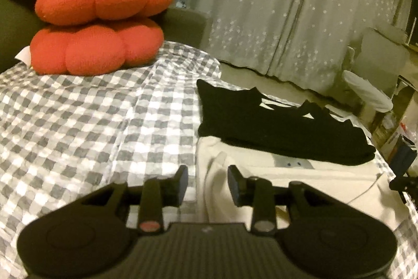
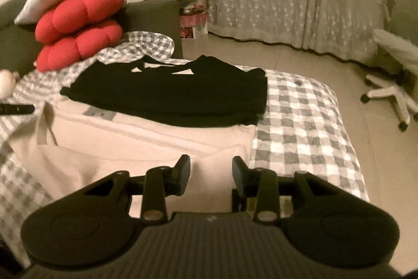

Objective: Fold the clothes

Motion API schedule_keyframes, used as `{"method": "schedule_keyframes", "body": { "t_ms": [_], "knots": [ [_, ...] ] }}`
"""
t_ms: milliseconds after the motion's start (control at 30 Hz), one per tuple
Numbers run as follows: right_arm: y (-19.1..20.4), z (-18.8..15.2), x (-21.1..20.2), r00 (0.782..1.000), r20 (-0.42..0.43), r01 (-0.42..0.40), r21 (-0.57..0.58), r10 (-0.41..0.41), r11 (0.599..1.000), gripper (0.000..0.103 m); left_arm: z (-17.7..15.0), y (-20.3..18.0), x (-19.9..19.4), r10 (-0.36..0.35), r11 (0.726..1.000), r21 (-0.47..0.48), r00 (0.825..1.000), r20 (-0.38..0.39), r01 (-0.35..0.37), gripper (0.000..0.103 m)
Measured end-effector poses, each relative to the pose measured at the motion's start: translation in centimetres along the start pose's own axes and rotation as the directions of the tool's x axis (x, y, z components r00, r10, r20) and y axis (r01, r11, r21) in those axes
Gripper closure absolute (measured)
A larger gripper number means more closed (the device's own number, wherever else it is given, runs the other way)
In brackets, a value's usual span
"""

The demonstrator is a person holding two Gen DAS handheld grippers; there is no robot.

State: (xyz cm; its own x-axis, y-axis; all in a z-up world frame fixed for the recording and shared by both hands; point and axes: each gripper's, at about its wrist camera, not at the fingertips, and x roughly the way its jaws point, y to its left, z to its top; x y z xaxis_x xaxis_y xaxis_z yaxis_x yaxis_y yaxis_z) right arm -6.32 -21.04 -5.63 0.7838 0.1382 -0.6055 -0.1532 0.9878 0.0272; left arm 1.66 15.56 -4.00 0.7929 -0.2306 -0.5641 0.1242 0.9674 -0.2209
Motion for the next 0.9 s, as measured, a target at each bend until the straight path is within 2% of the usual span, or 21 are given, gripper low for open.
{"method": "schedule_keyframes", "body": {
  "t_ms": [133,233,267,300,333,533,700,767,833,867,900],
  "knots": [
    [-0.3,-0.2,1.5,1.0,-0.021,0.014,0.008,-0.014,1.0,0.065,-0.1,0.0,0.6,-0.005,1.0,0.009,1.0,-0.004,0.005,0.069],
    [-0.6,-0.4,1.8,0.999,-0.012,0.04,0.005,-0.04,0.999,0.083,-0.2,-0.4,0.9,-0.015,1.0,0.023,1.0,0.002,0.014,0.07],
    [-0.7,-0.4,1.9,0.999,-0.008,0.048,0.008,-0.048,0.999,0.096,-0.2,-0.5,1.0,-0.02,0.999,0.028,1.0,0.005,0.02,0.07],
    [-1.0,-0.4,1.8,0.999,-0.004,0.051,0.022,-0.051,0.998,0.102,-0.2,-0.7,1.1,-0.026,0.999,0.034,1.0,0.008,0.025,0.07],
    [-1.3,-0.4,1.6,0.999,0.003,0.049,0.043,-0.049,0.998,0.103,-0.2,-0.9,1.2,-0.031,0.999,0.04,0.999,0.01,0.031,0.07],
    [-4.0,-0.4,-0.7,0.992,0.089,0.067,0.197,-0.086,0.978,0.103,-0.4,-1.7,1.9,-0.036,0.997,0.068,0.999,0.003,0.036,0.07],
    [-5.5,-0.8,-1.2,0.993,0.081,0.064,0.265,-0.089,0.962,0.103,-0.4,-1.7,2.3,-0.031,0.998,0.049,1.0,0.0,0.031,0.07],
    [-4.9,-0.9,-1.1,0.995,0.075,0.052,0.248,-0.072,0.967,0.09,-0.4,-1.7,2.4,-0.029,0.998,0.048,1.0,0.001,0.029,0.07],
    [-3.9,-0.8,-0.9,0.995,0.074,0.046,0.202,-0.062,0.978,0.087,-0.4,-1.9,2.5,-0.026,0.998,0.052,1.0,0.001,0.026,0.07],
    [-3.5,-0.7,-0.8,0.996,0.072,0.041,0.178,-0.055,0.983,0.082,-0.4,-1.9,2.6,-0.025,0.998,0.054,1.0,0.001,0.024,0.07],
    [-3.0,-0.6,-0.5,0.996,0.069,0.037,0.162,-0.049,0.986,0.068,-0.5,-2.0,2.6,-0.023,0.998,0.055,1.0,0.001,0.023,0.07]
  ]
}}
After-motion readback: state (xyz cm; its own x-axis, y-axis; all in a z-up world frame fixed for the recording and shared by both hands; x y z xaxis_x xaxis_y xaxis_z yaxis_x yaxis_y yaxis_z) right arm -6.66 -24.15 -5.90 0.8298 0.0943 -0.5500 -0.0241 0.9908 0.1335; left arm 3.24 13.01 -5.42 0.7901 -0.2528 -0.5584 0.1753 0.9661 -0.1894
